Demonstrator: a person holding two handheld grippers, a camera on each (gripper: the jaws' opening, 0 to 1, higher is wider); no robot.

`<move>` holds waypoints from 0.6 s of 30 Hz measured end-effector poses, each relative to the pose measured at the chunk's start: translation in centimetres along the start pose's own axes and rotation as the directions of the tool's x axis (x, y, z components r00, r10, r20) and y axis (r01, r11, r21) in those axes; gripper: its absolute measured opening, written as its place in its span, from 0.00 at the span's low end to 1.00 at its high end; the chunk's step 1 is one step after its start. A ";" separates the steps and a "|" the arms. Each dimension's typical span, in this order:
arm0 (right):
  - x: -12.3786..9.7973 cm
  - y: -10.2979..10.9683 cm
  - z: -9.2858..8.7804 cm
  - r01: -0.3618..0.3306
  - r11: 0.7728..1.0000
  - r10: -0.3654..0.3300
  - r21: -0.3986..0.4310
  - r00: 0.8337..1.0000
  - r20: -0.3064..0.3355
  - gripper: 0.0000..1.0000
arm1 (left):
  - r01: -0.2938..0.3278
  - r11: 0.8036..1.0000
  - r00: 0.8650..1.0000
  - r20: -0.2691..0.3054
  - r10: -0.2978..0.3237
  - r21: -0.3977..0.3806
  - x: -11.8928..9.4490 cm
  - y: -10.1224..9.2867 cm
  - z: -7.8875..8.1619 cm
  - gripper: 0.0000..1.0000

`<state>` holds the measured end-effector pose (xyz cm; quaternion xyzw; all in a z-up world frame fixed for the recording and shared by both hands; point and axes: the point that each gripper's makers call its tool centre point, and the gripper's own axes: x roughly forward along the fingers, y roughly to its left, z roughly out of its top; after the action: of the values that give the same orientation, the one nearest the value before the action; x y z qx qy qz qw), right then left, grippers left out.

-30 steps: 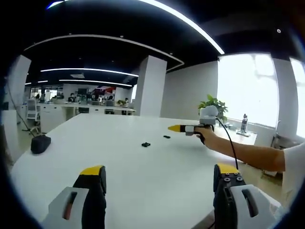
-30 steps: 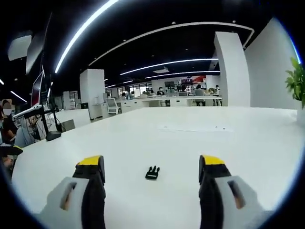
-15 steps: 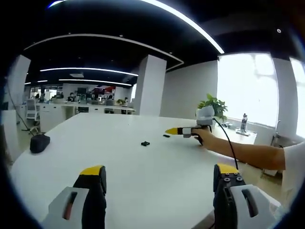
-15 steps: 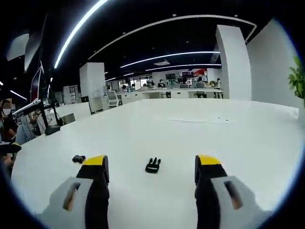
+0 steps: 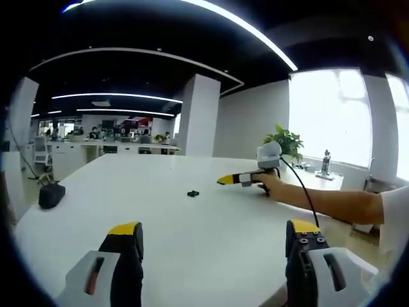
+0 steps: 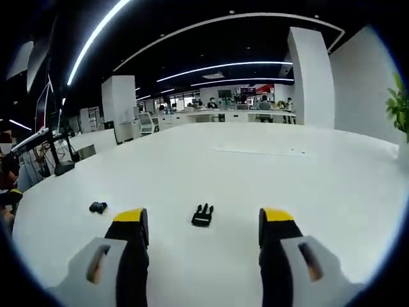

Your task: Snap the two parts of the plastic buckle together until the buckle closes and remains connected.

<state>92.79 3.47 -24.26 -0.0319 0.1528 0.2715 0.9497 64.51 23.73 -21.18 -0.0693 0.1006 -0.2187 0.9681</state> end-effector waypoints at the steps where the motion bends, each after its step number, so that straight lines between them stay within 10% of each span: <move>1: 0.0 0.1 0.0 0.000 1.000 0.000 -0.006 1.000 -0.002 0.70 | 0.000 1.000 1.000 0.001 0.000 0.000 0.0 0.0 0.0 0.94; 18: 0.3 -0.4 0.5 0.017 0.999 -0.017 -0.035 1.000 -0.010 0.64 | -0.009 1.000 0.999 0.034 0.009 -0.006 1.2 0.5 0.6 0.88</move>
<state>93.40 3.41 -23.87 -0.0512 0.1526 0.2659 0.9505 65.91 23.68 -20.90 -0.0755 0.0850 -0.2129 0.9704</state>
